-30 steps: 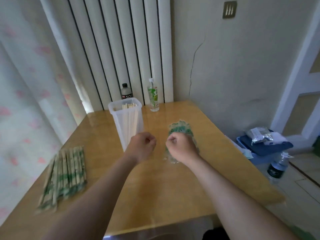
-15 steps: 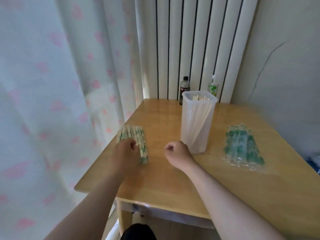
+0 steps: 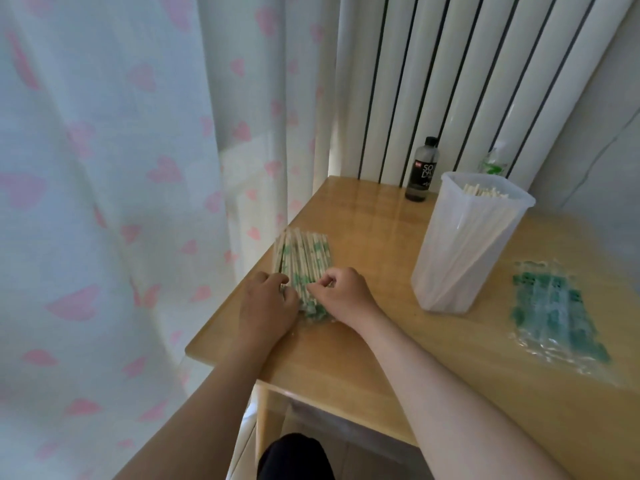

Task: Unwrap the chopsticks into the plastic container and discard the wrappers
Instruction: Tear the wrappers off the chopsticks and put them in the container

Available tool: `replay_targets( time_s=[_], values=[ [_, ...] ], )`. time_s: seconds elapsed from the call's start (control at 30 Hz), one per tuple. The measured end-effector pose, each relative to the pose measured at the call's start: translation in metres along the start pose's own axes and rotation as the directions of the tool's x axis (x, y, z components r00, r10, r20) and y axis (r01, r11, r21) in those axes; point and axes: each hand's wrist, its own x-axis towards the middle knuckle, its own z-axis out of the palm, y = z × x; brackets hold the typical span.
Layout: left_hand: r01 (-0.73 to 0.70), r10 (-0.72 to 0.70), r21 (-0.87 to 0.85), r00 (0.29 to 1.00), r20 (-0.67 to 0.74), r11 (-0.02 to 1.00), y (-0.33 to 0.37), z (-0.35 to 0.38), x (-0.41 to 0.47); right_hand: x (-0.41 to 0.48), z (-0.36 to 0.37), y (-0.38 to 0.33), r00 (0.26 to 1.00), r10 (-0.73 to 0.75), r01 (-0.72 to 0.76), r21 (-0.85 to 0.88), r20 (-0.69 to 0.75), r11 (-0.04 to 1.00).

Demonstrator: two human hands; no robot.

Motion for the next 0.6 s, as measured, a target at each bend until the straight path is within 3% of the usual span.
replay_targets(
  time_s=[0.1, 0.27, 0.43, 0.6],
  values=[
    [-0.027, 0.027, 0.016, 1.000, -0.005, 1.000, -0.004, 0.002, 0.000, 0.007, 0.011, -0.001, 0.999, 0.044, -0.041, -0.118, 0.020, 0.992],
    [-0.022, 0.023, 0.010, 1.000, -0.010, 1.000, -0.005, 0.002, 0.001, 0.011, 0.015, 0.002, 0.996, 0.085, -0.082, -0.129, 0.016, 0.988],
    [-0.019, 0.019, -0.007, 1.000, -0.008, 1.000, -0.005, 0.002, 0.000, 0.008, 0.010, 0.002, 0.990, 0.140, -0.141, 0.085, 0.019, 0.986],
    [-0.004, 0.004, -0.012, 1.000, 0.016, 1.000, -0.003, -0.001, 0.000, 0.006, -0.009, 0.005, 0.967, 0.245, -0.252, 0.383, 0.066, 0.889]
  ],
)
